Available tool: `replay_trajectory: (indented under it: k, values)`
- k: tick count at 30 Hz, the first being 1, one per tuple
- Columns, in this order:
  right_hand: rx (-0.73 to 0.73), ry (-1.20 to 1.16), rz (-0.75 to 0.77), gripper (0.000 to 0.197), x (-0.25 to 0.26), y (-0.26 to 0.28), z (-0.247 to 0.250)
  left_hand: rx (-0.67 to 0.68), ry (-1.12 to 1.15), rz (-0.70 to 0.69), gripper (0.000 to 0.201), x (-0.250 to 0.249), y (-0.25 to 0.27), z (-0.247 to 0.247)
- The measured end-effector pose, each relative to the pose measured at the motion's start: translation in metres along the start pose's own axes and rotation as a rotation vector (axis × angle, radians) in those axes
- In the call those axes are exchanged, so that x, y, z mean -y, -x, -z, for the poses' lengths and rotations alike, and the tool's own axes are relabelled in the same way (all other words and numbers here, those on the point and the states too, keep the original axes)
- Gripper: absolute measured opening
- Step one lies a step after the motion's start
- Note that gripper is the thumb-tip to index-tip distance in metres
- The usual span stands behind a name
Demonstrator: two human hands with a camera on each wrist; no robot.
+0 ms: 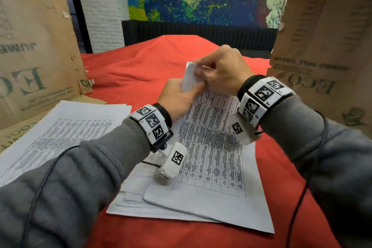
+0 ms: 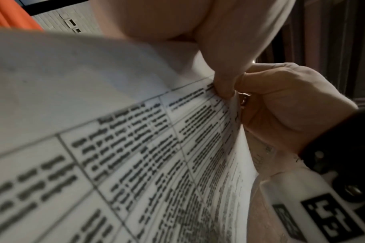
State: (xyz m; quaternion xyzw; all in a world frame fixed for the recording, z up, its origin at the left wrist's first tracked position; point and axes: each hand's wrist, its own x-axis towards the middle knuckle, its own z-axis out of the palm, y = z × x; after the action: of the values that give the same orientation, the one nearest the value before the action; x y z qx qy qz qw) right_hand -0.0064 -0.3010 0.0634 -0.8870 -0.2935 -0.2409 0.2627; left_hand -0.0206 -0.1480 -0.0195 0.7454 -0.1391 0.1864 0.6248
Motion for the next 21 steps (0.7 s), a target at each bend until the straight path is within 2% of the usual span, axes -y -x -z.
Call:
replay_trajectory:
  k: [5, 9, 12, 15, 21]
  values:
    - [-0.063, -0.127, -0.041, 0.017, 0.000, -0.004, -0.009, 0.052, -0.013, 0.019, 0.059, -0.001, -0.001, 0.003]
    - [-0.046, -0.316, -0.107, 0.002, 0.007, -0.009, 0.001, 0.157, -0.041, 0.011, 0.077, 0.000, -0.003, 0.007]
    - [-0.014, -0.308, -0.082, 0.006, 0.010, -0.012, 0.005, 0.126, -0.040, -0.004, 0.070, -0.001, -0.004, 0.005]
    - [-0.010, -0.319, -0.064, 0.009, 0.008, -0.014, 0.004, 0.059, -0.067, -0.083, 0.053, -0.004, -0.005, 0.000]
    - [0.149, -0.320, 0.034, 0.019, 0.001, -0.011, 0.001, 0.060, -0.209, -0.175, 0.049, 0.000, -0.009, -0.004]
